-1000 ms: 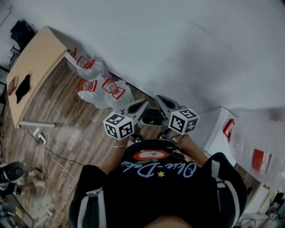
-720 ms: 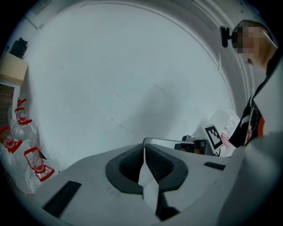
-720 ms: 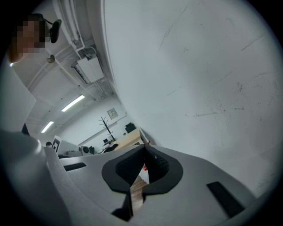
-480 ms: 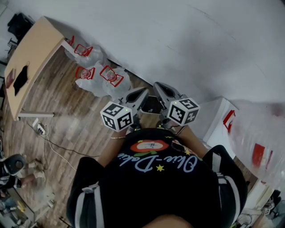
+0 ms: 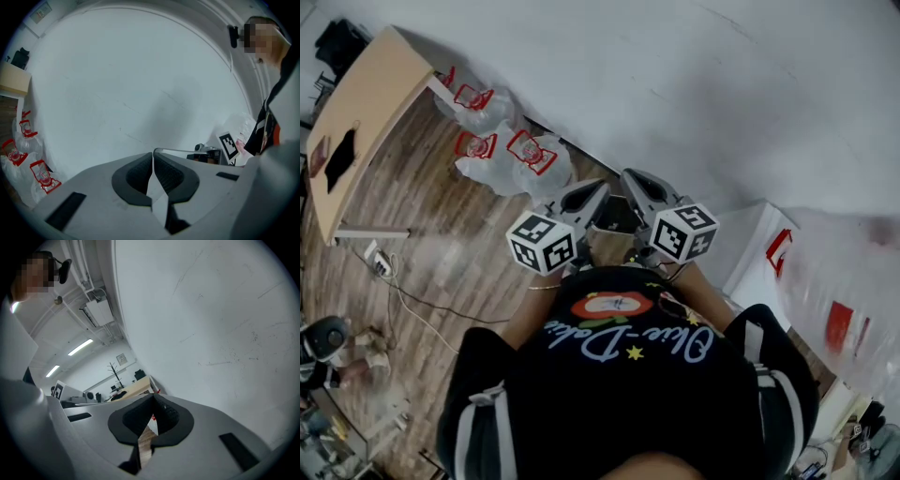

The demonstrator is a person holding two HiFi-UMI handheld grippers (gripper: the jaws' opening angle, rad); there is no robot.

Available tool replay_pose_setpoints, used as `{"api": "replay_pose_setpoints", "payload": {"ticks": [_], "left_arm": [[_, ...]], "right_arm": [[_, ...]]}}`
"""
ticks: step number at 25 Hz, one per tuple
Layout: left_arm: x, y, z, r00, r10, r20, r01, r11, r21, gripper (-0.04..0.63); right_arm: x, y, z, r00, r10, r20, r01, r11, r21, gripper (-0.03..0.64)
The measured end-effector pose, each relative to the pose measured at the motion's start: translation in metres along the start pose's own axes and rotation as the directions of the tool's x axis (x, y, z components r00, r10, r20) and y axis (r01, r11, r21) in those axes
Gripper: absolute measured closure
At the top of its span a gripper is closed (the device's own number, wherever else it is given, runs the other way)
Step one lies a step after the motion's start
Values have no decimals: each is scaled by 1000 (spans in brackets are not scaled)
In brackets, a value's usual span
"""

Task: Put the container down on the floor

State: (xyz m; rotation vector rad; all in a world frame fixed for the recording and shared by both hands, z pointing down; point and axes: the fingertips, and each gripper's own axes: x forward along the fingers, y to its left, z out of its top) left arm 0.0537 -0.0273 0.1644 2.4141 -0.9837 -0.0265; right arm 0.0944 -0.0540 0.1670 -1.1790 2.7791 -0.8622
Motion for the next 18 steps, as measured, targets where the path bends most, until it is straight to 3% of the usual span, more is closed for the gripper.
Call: {"api": "replay_pose_setpoints", "payload": {"ticks": [18], "left_arm": [[-5, -2, 4, 999, 29, 23, -30, 999, 30, 583]], "right_arm": [[-8, 1, 2, 1000, -8, 6, 8, 999, -35, 618]]}}
